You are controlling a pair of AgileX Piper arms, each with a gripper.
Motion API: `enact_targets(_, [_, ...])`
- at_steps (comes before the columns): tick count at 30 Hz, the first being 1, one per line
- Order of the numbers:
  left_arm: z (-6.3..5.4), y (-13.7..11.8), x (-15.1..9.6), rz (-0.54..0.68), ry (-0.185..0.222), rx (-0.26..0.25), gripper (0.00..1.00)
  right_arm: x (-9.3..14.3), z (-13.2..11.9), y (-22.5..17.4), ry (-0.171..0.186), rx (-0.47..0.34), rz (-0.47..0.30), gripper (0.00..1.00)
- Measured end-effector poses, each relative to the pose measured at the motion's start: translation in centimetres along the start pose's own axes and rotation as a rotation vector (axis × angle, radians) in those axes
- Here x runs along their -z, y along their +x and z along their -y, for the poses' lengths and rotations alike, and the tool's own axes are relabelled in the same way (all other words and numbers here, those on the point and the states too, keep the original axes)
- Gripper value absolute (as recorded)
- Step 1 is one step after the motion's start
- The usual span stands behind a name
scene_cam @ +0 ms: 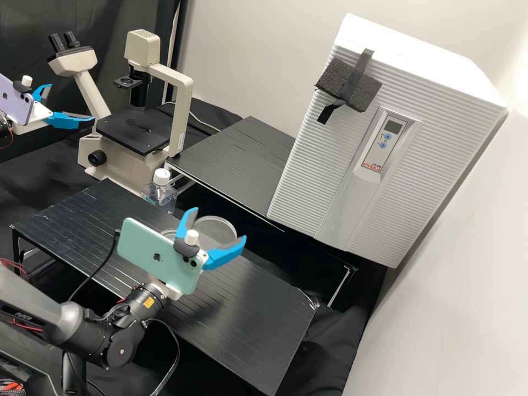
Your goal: Close the petri dish lid.
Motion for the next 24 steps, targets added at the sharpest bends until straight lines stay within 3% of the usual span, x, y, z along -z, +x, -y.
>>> enact_targets(6, [0.0,0.0,0.0,0.000,0.000,0.000,1.00,1.6,1.0,-0.2,-0.059,0.093,-0.100,0.00])
enact_targets(19, [0.0,0.0,0.0,0.000,0.000,0.000,1.00,1.9,2.8,-0.2,-0.092,0.260,-0.161,0.00])
enact_targets(24, [0.0,0.0,0.0,0.000,0.000,0.000,1.00,1.6,3.5,0.1,-0.128,0.310,-0.175,0.00])
